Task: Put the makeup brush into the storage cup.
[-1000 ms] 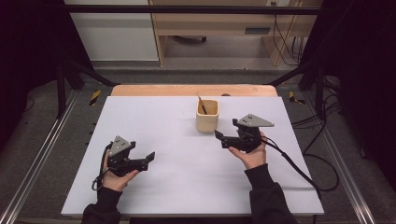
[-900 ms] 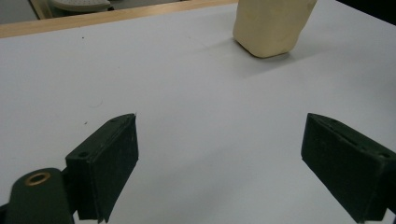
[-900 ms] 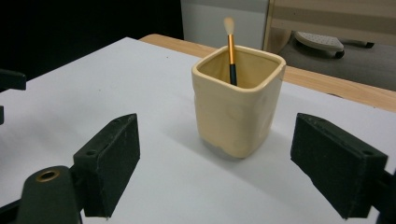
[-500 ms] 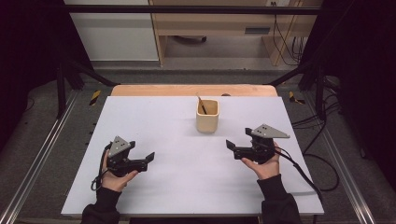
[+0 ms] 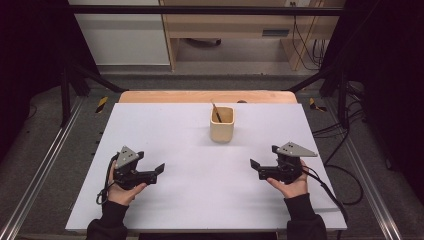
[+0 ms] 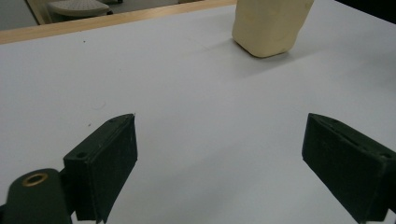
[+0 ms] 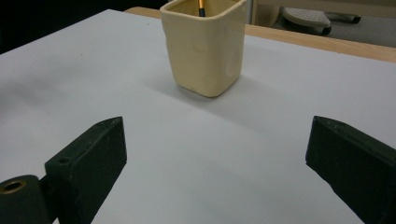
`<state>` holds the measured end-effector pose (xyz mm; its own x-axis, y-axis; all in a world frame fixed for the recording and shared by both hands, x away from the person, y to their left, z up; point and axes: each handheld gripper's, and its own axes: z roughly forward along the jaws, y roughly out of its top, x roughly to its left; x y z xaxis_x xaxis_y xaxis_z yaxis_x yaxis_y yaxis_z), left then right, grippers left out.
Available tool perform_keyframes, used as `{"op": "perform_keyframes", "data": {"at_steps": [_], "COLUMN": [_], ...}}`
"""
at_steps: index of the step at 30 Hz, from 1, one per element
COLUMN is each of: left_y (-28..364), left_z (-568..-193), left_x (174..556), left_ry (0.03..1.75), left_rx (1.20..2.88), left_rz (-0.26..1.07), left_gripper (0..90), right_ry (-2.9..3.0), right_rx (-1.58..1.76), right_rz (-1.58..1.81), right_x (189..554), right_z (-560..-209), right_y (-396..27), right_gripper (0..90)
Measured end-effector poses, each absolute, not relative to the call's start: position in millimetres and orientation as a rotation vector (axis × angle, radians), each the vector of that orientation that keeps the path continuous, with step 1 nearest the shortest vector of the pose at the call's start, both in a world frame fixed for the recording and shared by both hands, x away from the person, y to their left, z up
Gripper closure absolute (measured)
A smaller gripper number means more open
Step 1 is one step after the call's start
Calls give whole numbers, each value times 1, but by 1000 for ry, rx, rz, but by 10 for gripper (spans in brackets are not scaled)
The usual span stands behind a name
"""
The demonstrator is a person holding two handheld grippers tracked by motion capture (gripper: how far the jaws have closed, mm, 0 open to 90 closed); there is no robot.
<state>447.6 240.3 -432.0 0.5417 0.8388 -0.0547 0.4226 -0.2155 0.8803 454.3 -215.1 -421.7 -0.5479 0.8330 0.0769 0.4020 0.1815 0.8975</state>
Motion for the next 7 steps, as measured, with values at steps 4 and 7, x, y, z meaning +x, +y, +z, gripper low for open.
{"op": "perform_keyframes", "data": {"at_steps": [4,7], "left_y": [240,240], "left_z": [-433,-434], "left_x": [448,448], "left_ry": [1037,1035], "left_rx": [1839,1847], "left_rz": [552,551], "left_gripper": [98,98], "right_ry": [2036,2032], "right_rx": [1171,1178], "right_rz": [1302,1300], "right_x": [452,451], "right_z": [-427,-428], "right_y": [-220,-222], "right_gripper": [52,51]}}
